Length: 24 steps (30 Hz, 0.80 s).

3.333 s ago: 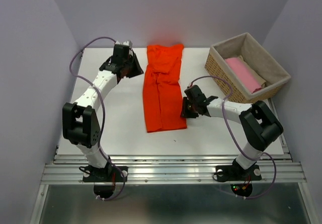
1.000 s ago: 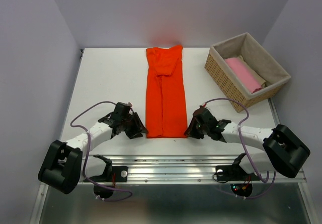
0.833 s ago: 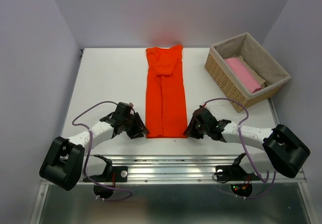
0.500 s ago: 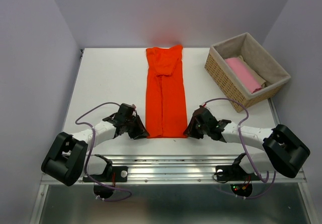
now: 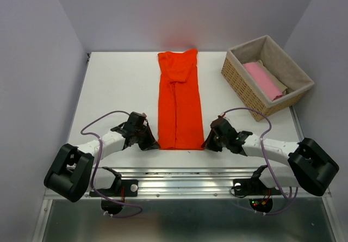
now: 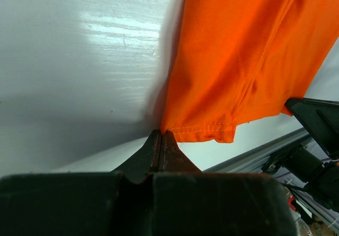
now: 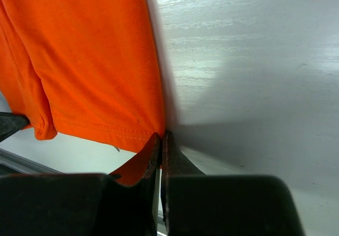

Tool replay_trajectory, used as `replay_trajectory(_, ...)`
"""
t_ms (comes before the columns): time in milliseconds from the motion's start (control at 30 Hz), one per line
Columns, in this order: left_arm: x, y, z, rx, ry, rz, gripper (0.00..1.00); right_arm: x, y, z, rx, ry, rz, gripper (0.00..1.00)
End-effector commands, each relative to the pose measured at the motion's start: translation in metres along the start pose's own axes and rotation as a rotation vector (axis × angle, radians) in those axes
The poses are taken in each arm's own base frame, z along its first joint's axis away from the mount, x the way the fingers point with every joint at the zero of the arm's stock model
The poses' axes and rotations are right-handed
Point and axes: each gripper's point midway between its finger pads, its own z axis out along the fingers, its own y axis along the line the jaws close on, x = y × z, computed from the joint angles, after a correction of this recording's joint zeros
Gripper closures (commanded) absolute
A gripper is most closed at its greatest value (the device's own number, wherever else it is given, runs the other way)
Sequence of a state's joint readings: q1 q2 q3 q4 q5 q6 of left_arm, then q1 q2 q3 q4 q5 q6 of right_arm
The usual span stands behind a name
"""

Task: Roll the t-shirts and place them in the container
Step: Roll the T-shirt to the center of the board.

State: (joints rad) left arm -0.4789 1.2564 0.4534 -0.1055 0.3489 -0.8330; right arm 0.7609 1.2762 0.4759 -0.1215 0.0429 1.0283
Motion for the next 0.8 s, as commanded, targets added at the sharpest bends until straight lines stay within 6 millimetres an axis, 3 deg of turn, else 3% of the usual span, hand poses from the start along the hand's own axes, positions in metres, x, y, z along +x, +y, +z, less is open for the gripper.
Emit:
replay_trajectory(0,-0.014,-0.020,-0.014,0.035,-0.065,0.007,1.00,-0.009,-0.002,-0.009,0.028,-0.046,-0.004,0.99)
replay_trajectory(500,-0.049,-0.059,-0.031,0.060,-0.149,0.033,1.00,-0.051,0.024,-0.023,0.023,-0.192,-0.035,0.99)
replay_trajectory(767,-0.061,-0.061,-0.028,0.033,-0.178,0.028,1.00,-0.076,0.038,-0.022,0.049,-0.267,-0.087,0.99)
